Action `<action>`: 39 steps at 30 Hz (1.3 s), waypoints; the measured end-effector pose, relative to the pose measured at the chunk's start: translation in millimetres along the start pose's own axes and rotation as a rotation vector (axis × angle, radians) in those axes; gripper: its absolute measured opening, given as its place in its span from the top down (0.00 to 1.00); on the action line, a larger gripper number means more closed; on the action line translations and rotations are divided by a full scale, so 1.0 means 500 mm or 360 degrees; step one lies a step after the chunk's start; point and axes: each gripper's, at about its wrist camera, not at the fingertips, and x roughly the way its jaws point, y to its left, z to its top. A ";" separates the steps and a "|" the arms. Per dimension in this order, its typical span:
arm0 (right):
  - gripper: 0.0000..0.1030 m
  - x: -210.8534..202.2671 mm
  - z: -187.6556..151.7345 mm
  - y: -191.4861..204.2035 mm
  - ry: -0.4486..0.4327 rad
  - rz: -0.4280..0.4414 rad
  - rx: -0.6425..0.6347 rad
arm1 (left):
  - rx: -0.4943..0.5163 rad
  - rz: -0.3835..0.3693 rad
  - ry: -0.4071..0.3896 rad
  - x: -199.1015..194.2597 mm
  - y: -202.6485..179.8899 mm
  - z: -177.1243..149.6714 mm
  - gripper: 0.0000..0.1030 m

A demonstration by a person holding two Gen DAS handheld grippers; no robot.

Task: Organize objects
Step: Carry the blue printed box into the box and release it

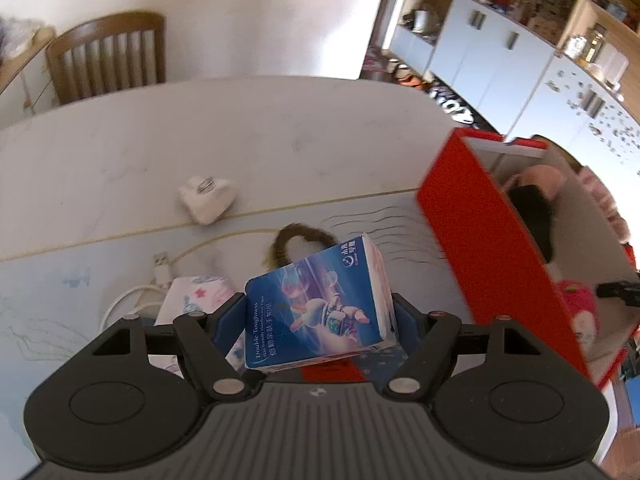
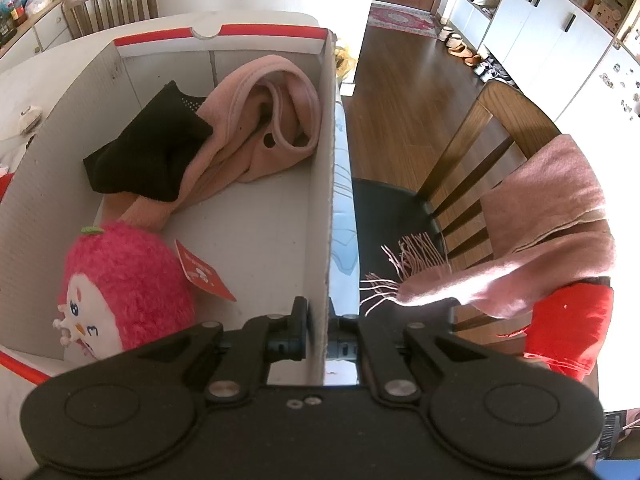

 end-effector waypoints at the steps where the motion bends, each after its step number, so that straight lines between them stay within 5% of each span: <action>1: 0.95 0.000 0.000 0.000 -0.0002 0.0003 0.0001 | 0.0021 -0.0009 -0.0021 -0.009 -0.012 0.002 0.27; 14: 0.96 -0.011 -0.002 -0.008 -0.0037 0.0031 0.0025 | 0.0280 -0.0205 -0.0117 -0.058 -0.187 0.051 0.27; 39: 0.97 -0.043 -0.021 -0.026 -0.0115 0.0129 0.0006 | 0.0770 -0.0339 -0.0053 0.060 -0.497 0.107 0.27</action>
